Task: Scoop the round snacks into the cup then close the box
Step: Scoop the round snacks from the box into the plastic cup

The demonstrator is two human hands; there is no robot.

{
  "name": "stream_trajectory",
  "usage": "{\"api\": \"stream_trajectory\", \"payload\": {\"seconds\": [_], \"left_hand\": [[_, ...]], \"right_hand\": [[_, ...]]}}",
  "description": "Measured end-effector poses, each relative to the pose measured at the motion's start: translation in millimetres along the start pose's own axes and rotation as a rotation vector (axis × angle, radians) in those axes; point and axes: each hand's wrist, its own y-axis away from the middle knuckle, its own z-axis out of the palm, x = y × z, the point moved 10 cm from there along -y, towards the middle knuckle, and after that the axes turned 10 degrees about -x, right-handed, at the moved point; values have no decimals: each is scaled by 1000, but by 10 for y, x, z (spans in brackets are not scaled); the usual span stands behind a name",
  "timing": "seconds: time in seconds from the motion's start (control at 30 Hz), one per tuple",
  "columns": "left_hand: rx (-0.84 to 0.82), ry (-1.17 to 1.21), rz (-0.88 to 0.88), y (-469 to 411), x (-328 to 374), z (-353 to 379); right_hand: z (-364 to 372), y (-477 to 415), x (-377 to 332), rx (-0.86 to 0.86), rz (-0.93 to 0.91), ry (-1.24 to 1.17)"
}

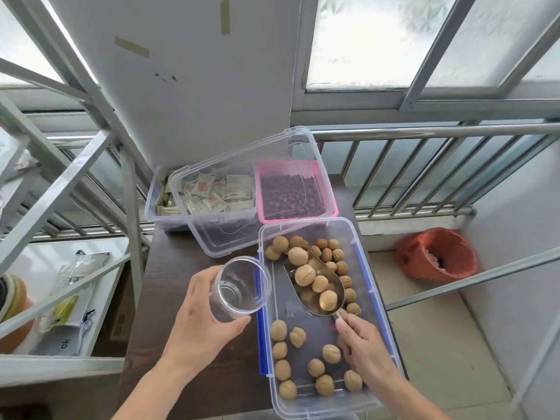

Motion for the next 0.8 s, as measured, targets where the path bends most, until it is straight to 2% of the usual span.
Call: {"api": "stream_trajectory", "payload": {"seconds": [0.07,0.3,0.47,0.6,0.8], "left_hand": [[-18,-23,39,-85,101,43],[-56,-65,100,-318,343,212],[-58,-115,151,-361,526,262],[-55,-112,165,-337,596,283],[-52,-104,161,-279,606,293]], "right_hand": [[-209,190,-212,-30,-21,28],[-837,687,-1099,-35,-88,349],[-789,852,-1515,-193,-7,409],[-635,856,-1770,-281,-8,674],[-542,830,-2043,-272,21,993]]}}
